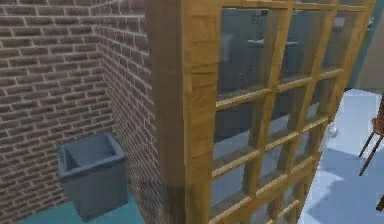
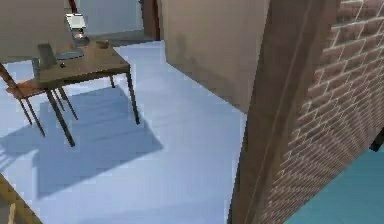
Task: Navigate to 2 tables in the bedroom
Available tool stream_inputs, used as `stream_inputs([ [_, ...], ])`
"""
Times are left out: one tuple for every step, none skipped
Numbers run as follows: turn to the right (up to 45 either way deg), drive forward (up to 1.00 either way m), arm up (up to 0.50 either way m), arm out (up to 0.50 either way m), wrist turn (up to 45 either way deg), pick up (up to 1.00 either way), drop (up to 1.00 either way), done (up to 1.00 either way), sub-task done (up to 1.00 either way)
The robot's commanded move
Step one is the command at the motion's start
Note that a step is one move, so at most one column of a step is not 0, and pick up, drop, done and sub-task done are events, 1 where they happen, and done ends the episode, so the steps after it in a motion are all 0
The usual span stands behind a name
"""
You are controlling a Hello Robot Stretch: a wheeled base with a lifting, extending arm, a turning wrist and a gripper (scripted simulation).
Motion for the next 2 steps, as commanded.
stream_inputs([
  [45.0,0.00,0.00,0.00,0.0,0.00,0.00,0.00,0.00],
  [6.0,0.00,0.00,0.00,0.0,0.00,0.00,0.00,0.00],
])
